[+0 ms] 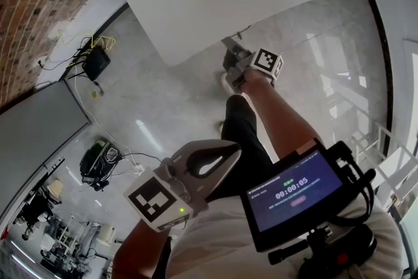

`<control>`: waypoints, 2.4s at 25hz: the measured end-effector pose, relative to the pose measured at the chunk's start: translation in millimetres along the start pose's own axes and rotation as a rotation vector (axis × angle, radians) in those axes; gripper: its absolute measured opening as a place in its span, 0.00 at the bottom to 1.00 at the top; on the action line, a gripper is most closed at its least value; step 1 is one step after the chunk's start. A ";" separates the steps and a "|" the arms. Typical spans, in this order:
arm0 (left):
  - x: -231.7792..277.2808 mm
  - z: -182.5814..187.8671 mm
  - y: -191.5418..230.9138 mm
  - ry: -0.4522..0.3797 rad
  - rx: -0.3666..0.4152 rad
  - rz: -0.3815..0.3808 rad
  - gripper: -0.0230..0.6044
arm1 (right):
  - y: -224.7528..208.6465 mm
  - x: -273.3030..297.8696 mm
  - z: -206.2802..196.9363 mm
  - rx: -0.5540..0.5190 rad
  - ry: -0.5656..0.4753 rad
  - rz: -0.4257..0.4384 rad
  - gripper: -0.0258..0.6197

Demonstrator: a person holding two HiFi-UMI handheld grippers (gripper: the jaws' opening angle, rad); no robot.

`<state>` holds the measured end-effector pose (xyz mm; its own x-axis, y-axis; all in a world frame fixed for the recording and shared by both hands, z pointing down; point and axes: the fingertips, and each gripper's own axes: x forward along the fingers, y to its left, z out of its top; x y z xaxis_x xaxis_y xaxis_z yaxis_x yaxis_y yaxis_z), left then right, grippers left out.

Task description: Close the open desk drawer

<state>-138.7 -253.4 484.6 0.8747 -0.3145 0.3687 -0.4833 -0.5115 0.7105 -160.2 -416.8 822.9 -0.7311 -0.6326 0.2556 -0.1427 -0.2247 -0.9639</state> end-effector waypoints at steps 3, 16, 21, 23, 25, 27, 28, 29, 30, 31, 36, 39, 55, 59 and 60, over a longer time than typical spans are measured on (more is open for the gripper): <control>-0.5 -0.6 1.7 -0.001 -0.001 0.002 0.05 | 4.1 10.6 7.5 -0.007 -0.001 0.007 0.11; -10.5 -2.0 15.5 -0.022 -0.026 0.042 0.05 | 16.1 40.5 24.6 -0.017 -0.006 0.013 0.11; -7.4 -1.8 13.3 -0.029 -0.026 0.045 0.05 | 17.2 39.4 26.1 -0.029 -0.001 0.012 0.11; -7.1 -2.3 14.0 -0.025 -0.014 0.047 0.05 | 17.3 41.9 25.7 -0.041 0.002 -0.010 0.11; -6.1 -2.9 13.9 -0.029 -0.004 0.050 0.05 | 17.1 43.2 24.7 -0.057 0.006 -0.037 0.11; -3.9 -2.4 9.6 -0.041 -0.004 0.053 0.05 | 17.0 40.8 23.1 -0.077 0.022 -0.063 0.13; -3.0 -2.6 5.4 -0.041 -0.003 0.053 0.05 | 17.2 37.5 21.9 -0.087 0.033 -0.075 0.14; -2.9 -3.4 0.5 -0.039 0.000 0.052 0.05 | 17.3 32.3 19.8 -0.093 0.043 -0.087 0.15; -3.5 -4.4 -4.3 -0.037 0.005 0.051 0.05 | 17.2 25.7 17.0 -0.096 0.051 -0.096 0.15; -4.8 -5.2 -8.9 -0.036 0.010 0.050 0.05 | 17.3 18.5 13.7 -0.098 0.056 -0.104 0.15; -16.9 -7.6 -39.9 -0.053 0.041 0.040 0.05 | 32.8 -19.6 0.6 -0.124 0.061 -0.125 0.15; -22.1 -10.2 -68.3 -0.075 0.073 0.025 0.05 | 51.6 -47.7 -5.3 -0.167 0.070 -0.124 0.15; -93.0 -64.6 -194.5 -0.148 0.216 0.009 0.05 | 172.3 -181.5 -108.3 -0.589 0.238 -0.155 0.12; -115.2 -75.0 -212.8 -0.161 0.255 0.023 0.05 | 201.3 -215.8 -143.6 -0.711 0.299 -0.158 0.10; -120.5 -77.6 -217.1 -0.166 0.260 0.024 0.05 | 208.9 -223.7 -152.5 -0.738 0.312 -0.154 0.09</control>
<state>-136.4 -42.4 332.4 0.8555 -0.4443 0.2657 -0.5155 -0.6832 0.5173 -128.3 -209.3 553.0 -0.8043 -0.3740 0.4619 -0.5797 0.3225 -0.7483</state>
